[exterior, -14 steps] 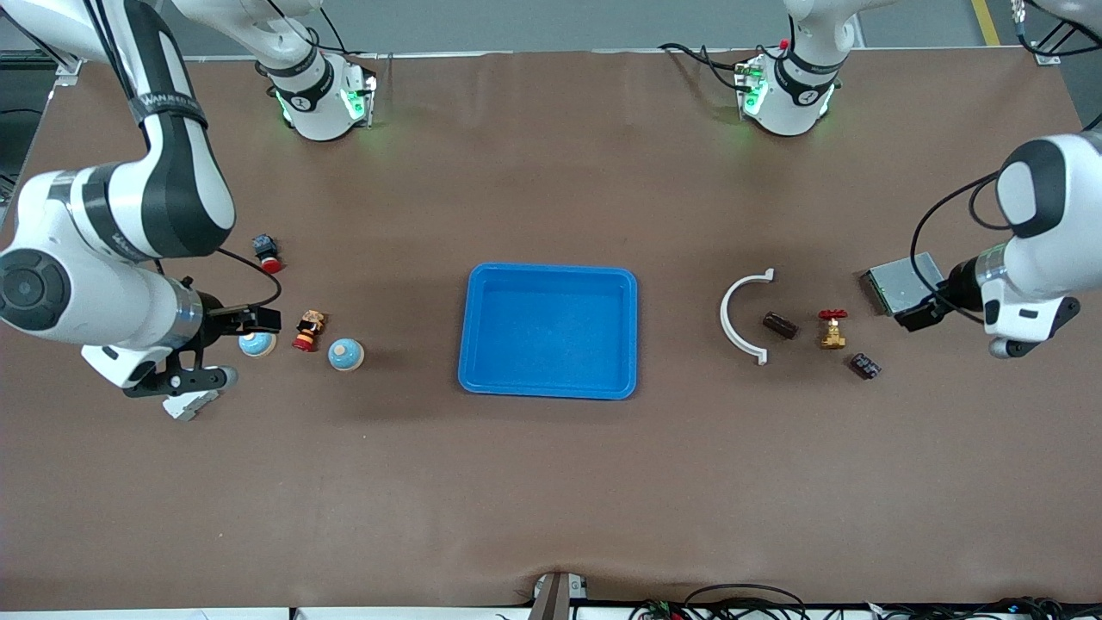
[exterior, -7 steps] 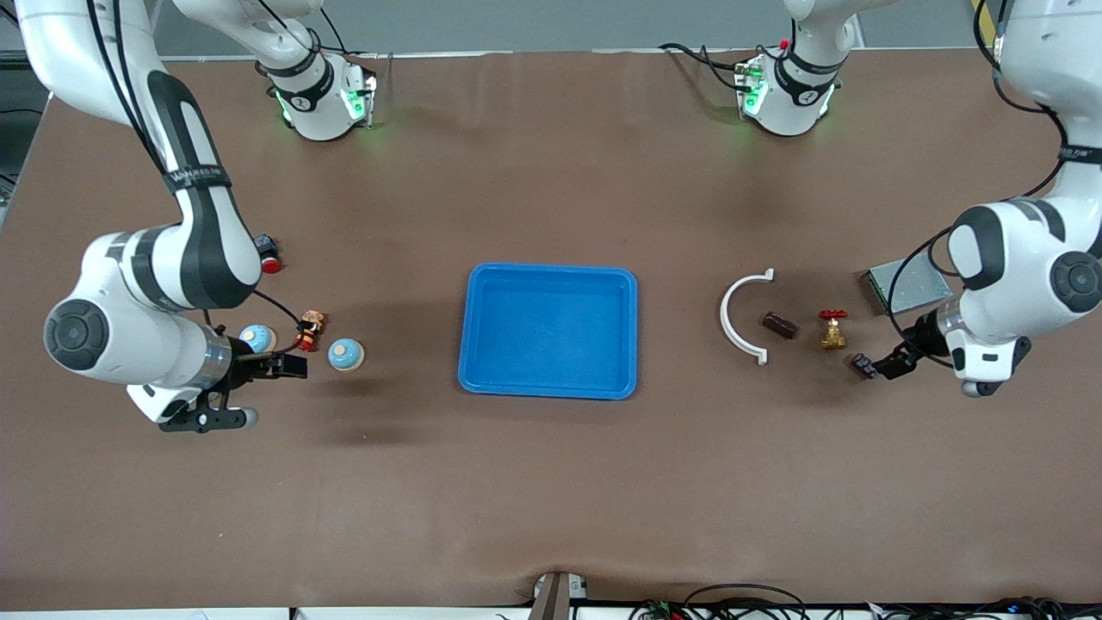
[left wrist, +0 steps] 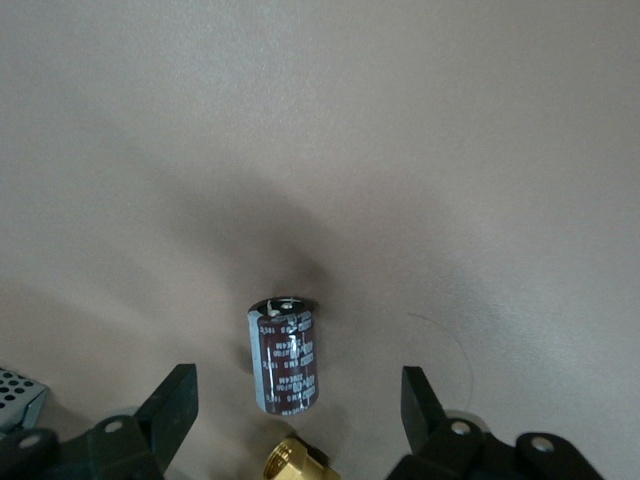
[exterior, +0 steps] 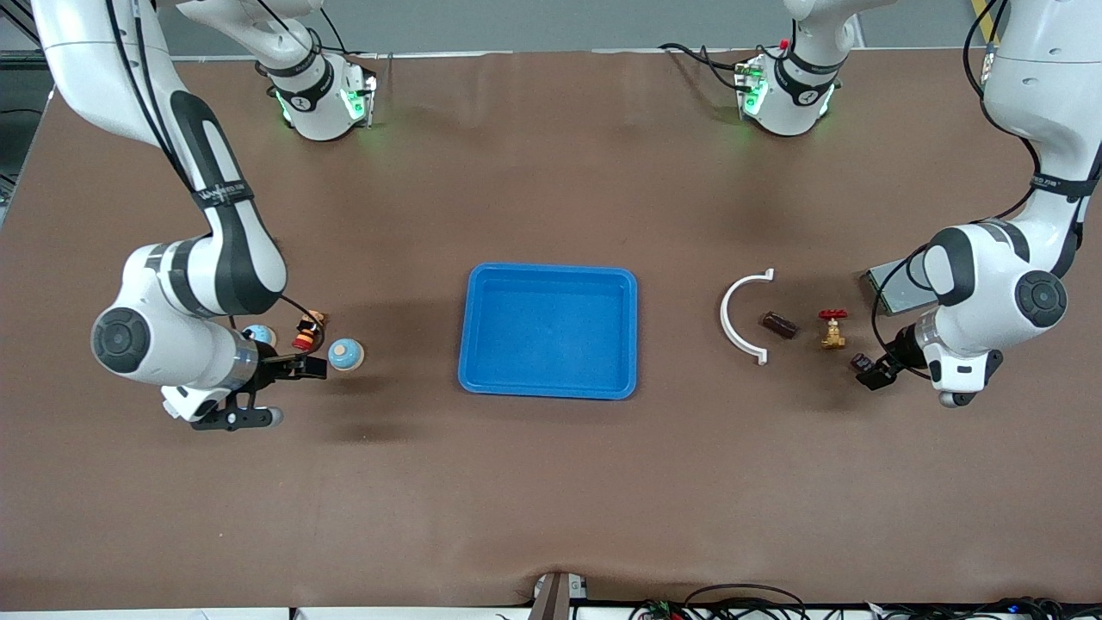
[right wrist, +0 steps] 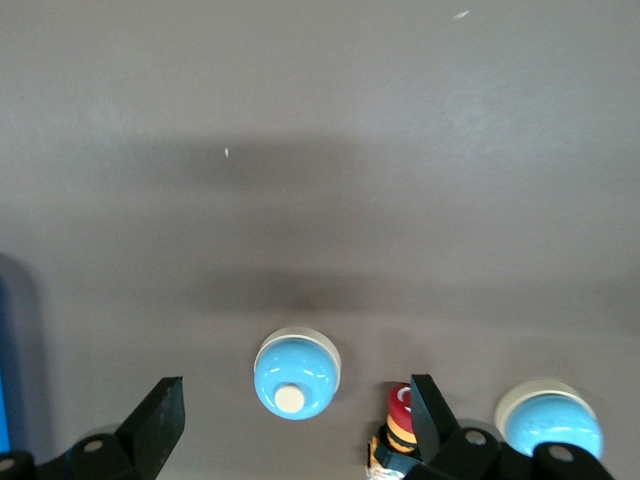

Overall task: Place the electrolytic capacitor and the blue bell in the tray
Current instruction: 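Reach the right gripper to a blue bell while the left gripper reaches a capacitor, then close the right gripper on the bell while the left gripper grasps the capacitor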

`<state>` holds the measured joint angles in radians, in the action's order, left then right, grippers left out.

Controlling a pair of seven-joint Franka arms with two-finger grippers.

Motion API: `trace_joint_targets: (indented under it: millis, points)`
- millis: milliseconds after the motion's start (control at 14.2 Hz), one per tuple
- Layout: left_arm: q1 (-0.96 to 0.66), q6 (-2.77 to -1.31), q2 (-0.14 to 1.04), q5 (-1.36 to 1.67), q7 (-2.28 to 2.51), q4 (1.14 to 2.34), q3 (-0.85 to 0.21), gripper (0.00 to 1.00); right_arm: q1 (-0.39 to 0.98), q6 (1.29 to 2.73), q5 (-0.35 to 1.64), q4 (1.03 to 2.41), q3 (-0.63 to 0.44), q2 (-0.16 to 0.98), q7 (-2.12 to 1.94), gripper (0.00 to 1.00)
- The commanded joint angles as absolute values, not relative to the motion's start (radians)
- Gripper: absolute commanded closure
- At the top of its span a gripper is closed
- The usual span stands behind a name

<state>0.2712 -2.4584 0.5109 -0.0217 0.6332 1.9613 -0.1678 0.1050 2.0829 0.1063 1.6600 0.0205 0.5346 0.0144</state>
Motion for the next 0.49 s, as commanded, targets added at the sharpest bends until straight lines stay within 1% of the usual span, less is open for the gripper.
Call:
trace_joint_targets:
  millis: [0, 141, 282, 423]
  points:
    - [0.275, -2.467, 0.526, -0.048, 0.658, 1.948, -0.172, 0.13, 0.141, 2.178, 0.121, 1.758, 0.018, 0.520, 0.006, 0.00]
    - [0.270, -2.482, 0.541, -0.049, 0.658, 1.948, -0.172, 0.18, 0.156, 2.224, 0.117, 1.810, 0.018, 0.506, 0.008, 0.00]
    - [0.275, -2.490, 0.554, -0.072, 0.658, 1.948, -0.172, 0.25, 0.160, 2.221, 0.115, 1.831, 0.018, 0.499, 0.008, 0.00]
    - [0.279, -2.490, 0.557, -0.084, 0.660, 1.950, -0.172, 0.29, 0.160, 2.226, 0.103, 1.856, 0.017, 0.494, 0.006, 0.00]
